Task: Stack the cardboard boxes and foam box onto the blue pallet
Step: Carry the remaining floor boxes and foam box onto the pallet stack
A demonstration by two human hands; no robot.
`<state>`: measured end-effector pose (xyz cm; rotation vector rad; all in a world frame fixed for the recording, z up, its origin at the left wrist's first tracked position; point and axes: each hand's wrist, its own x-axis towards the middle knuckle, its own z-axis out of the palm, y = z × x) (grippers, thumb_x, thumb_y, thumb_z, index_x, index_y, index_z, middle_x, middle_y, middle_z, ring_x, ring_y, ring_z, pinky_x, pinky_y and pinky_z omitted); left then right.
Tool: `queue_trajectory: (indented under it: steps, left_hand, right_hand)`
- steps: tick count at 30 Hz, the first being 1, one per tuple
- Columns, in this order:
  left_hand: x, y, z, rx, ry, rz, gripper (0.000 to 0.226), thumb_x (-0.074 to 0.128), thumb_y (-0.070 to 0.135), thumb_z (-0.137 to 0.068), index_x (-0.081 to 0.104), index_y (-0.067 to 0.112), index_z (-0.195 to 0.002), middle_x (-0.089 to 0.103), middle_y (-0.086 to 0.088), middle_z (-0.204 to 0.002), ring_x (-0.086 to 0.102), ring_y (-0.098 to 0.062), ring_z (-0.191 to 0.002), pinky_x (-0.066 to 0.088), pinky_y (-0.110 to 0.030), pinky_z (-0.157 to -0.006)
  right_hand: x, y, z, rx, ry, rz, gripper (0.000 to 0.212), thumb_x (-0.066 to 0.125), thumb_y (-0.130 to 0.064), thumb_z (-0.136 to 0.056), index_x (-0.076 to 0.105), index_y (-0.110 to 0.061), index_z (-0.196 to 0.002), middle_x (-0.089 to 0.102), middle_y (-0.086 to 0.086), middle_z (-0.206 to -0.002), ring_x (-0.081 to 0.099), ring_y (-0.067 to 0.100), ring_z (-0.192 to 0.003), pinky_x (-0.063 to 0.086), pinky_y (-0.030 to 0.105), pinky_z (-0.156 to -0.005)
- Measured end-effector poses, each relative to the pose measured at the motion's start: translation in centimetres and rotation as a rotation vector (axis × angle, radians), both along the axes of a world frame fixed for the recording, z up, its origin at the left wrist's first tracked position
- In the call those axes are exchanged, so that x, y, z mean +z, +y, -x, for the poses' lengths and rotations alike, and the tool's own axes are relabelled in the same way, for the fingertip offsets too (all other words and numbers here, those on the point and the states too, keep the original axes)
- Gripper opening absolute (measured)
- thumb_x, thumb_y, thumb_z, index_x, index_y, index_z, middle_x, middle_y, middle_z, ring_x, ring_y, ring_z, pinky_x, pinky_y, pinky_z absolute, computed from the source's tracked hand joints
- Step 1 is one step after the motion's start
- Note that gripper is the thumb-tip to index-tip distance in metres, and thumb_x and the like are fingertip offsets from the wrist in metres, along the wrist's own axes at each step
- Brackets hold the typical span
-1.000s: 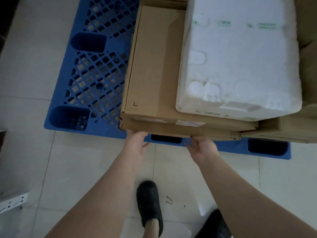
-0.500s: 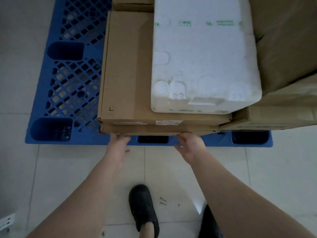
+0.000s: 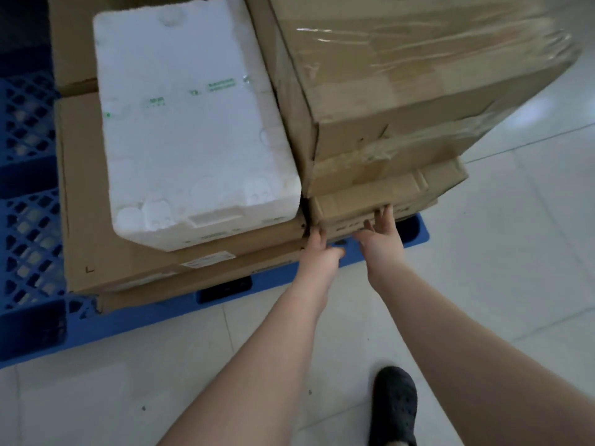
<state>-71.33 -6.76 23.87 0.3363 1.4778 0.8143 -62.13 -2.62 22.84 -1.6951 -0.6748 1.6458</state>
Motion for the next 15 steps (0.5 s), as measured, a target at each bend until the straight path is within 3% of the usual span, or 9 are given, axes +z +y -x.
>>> queue_trajectory:
  steps: [4,9,13,15]
  left_hand:
    - [-0.5,1.5,-0.9,0.026,0.016,0.050,0.085,0.048,-0.003,-0.088,0.001,0.032,-0.150,0.018,0.015,-0.156,0.022,-0.013,-0.143,0.027,-0.044,-0.115]
    - [-2.0,0.8,-1.8,0.077,0.122,0.026,0.076,0.046,0.003,-0.090,0.015,0.039,-0.148,0.032,0.015,-0.152,0.036,-0.014,-0.136,0.038,-0.039,-0.105]
    - [-4.3,0.0,-3.8,0.047,0.168,0.113,0.069,0.045,0.006,-0.092,0.017,0.033,-0.149,0.030,0.010,-0.153,0.035,-0.015,-0.137,0.039,-0.032,-0.098]
    - [-5.5,0.6,-4.9,0.074,0.147,0.191,0.067,0.045,0.003,-0.094,0.017,0.027,-0.150,0.029,0.006,-0.154,0.035,-0.018,-0.137,0.041,-0.031,-0.092]
  right_hand:
    - [0.6,1.3,-0.3,0.113,-0.001,0.044,0.087,0.047,0.008,-0.088,0.001,-0.036,-0.149,0.024,-0.003,-0.155,0.034,0.016,-0.137,0.037,0.030,-0.097]
    - [-0.6,0.7,-1.5,0.173,0.003,0.047,0.084,0.049,0.001,-0.088,0.006,-0.038,-0.149,0.031,-0.008,-0.152,0.042,0.004,-0.111,0.043,0.016,-0.076]
    - [-3.0,-0.1,-3.5,0.157,-0.015,0.087,0.079,0.050,0.004,-0.086,0.016,-0.032,-0.149,0.041,-0.010,-0.141,0.042,0.013,-0.126,0.040,0.025,-0.090]
    - [-4.4,0.1,-5.0,0.139,-0.028,0.157,0.077,0.049,0.004,-0.087,0.016,-0.027,-0.149,0.036,-0.003,-0.147,0.039,0.019,-0.132,0.042,0.030,-0.093]
